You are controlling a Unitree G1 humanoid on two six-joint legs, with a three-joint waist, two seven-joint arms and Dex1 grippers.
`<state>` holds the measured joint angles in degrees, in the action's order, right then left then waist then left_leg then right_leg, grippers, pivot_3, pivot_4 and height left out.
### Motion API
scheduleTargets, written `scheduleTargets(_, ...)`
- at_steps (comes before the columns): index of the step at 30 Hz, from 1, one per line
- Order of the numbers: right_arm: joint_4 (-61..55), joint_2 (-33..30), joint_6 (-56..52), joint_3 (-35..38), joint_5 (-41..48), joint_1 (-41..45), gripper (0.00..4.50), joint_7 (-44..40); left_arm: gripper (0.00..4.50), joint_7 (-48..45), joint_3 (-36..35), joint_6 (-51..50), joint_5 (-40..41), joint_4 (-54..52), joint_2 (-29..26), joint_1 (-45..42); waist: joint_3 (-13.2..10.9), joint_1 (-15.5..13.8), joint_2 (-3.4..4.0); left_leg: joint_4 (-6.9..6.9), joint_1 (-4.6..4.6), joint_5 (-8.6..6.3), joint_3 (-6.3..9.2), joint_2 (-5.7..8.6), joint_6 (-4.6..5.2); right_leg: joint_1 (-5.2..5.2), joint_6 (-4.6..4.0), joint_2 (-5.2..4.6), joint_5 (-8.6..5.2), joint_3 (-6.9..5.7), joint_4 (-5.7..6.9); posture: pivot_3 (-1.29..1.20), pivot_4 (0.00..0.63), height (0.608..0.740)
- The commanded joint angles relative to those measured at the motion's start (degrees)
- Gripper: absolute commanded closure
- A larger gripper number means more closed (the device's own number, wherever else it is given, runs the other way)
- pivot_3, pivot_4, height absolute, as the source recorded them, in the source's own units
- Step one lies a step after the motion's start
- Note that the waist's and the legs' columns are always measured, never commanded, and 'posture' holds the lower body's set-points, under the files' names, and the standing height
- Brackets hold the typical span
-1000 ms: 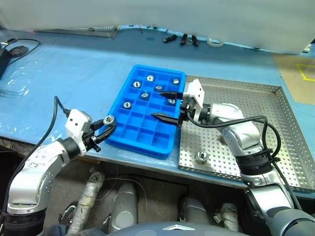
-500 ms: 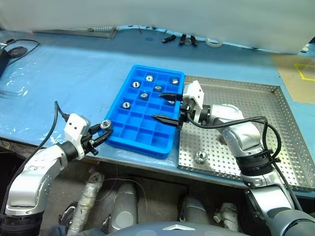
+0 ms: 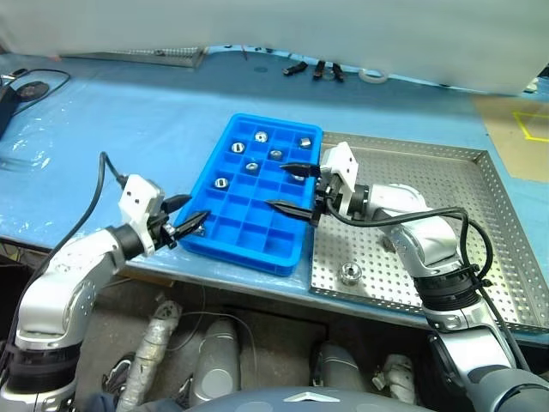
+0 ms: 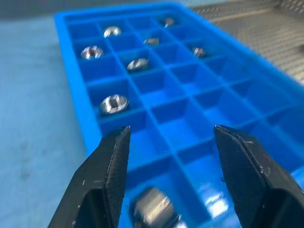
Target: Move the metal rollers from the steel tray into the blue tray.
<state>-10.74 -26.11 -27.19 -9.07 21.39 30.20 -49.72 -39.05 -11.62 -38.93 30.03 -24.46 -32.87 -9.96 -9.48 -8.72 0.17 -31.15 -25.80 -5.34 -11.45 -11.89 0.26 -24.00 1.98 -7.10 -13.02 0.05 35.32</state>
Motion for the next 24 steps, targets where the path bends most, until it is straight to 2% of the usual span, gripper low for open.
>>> scheduleTargets(1, -4.99, -1.72, -1.31, 4.7, 1.99, -0.58, 0.0, 1.7, 1.55, 1.25, 0.96, -0.34, 1.42, 0.6, 0.78, -5.66, 0.0, 0.06, 0.0, -0.02, 0.01, 0.01, 0.0, 0.0, -0.01, 0.0, 0.0, 0.0, 0.0, 0.02, 0.05, 0.13, 0.15, 0.74)
scheduleTargets(7, -10.34, -4.45, -3.57, 9.7, 2.6, -4.88, 0.0, 5.8, 1.55, -1.47, 8.4, 3.11, -1.39, 10.28, 4.09, -16.43, 0.02, 0.54, -0.02, -0.06, 0.24, 0.05, -0.05, 0.03, -0.07, 0.12, 0.01, 0.0, 0.0, 0.12, 0.19, -0.01, 0.15, 0.74)
scheduleTargets(10, -13.51, -5.42, -4.36, 12.62, 2.18, -9.38, 0.0, 8.46, 1.55, -4.37, 14.2, 6.88, -4.15, 18.65, 7.91, -22.56, 0.02, 1.03, -0.03, -0.11, 0.22, 0.05, -0.07, 0.03, -0.06, 0.11, 0.01, 0.0, 0.0, 0.17, 0.18, -0.09, 0.15, 0.74)
scheduleTargets(15, -19.02, -6.1, -5.84, 16.22, 1.99, -16.16, 0.0, 12.92, 1.55, -15.79, 21.34, 8.85, -4.63, 30.29, 12.06, -29.91, 0.03, 3.2, -0.04, -0.16, 0.19, 0.04, -0.13, 0.04, -0.03, 0.1, 0.02, 0.0, 0.01, 0.21, 0.13, -0.22, 0.15, 0.74)
scheduleTargets(19, -26.56, -6.45, -8.5, 20.54, 2.72, -23.97, 0.0, 16.63, 1.55, -27.33, 28.71, 14.17, -8.81, 40.59, 14.21, -35.24, 0.04, 4.98, -0.03, -0.11, 0.19, 0.03, -0.16, 0.01, 0.01, 0.06, 0.01, 0.03, 0.0, 0.24, 0.08, -0.34, 0.15, 0.74)
scheduleTargets(24, -34.14, -6.01, -11.25, 24.61, 3.57, -32.59, 0.0, 19.94, 1.55, -38.94, 34.16, 19.49, -12.78, 50.02, 16.31, -40.12, 0.04, 7.11, -0.03, -0.14, 0.19, -0.04, -0.24, 0.03, 0.12, 0.08, 0.01, 0.01, 0.01, 0.31, -0.03, -0.44, 0.15, 0.74)
